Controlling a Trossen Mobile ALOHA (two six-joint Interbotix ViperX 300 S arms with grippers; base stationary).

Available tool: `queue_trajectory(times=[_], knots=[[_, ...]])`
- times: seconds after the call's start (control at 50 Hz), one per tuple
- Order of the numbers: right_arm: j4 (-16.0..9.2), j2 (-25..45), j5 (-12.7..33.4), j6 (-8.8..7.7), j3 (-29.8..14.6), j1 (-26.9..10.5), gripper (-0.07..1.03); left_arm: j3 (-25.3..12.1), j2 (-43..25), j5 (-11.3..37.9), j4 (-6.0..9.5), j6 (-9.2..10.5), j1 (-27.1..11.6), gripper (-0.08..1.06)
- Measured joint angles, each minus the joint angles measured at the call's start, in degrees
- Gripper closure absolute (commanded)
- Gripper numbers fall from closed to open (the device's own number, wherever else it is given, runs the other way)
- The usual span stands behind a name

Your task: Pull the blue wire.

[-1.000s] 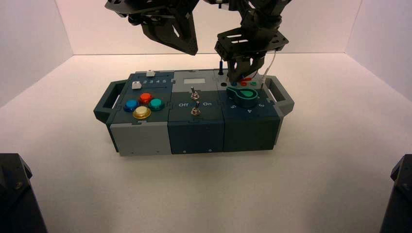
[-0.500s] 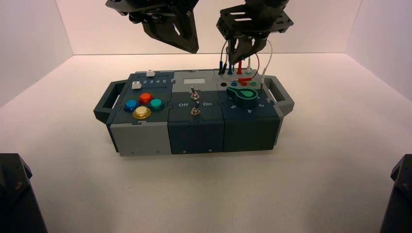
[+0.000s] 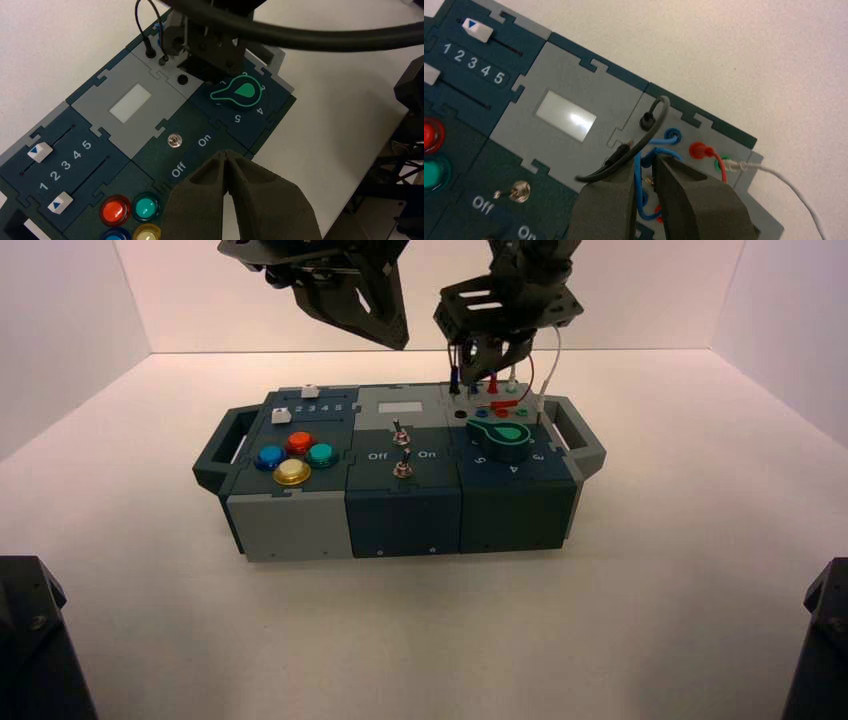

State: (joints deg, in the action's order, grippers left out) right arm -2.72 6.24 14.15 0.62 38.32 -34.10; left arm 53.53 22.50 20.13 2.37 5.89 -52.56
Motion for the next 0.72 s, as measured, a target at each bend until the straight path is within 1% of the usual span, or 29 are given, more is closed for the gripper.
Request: queue_trajectory(times=[0.18,0.24,0.34,0.44,0.52,0.62,0.72], knots=[[0.09,0.35,-0.35,-0.18,-0.26,0.00,0.72,0.09,-0.35,-0.09,-0.09,-0.18,0.00,1.01],[0.18,0.44,-0.44,-0.18,-0.26,0.00,0.62,0.00,-0.44,-0.26,-0.09,-0.26,-0.09,1.01],[0.53,0.35,-0.35,-0.26,-0.26,-0.09,0.61,0.00,-0.35,-0.70,-0.18,-0.35,-0.09,1.01],[0.70,-0.97,0.97,-0.26,0.44,-0.26,0.59,0.09,-0.44,-0.88,-0.18,-0.44,0.26,1.01],[0.62,-3.87,3.08,-0.18,1.67,-0.70,0.56,0.44,-0.44,-1.23,-0.18,-0.35,0.97,1.01],[0.62,-7.03,6.06,-0.18,2.20,-0.70,0.55,1.14,-0.44,-2.02,-0.18,-0.44,1.93,1.01],[0.44,-8.88,8.09,-0.09,2.29,-0.70,0.55,1.41,-0.44,-2.29,-0.18,-0.44,2.64,1.01]])
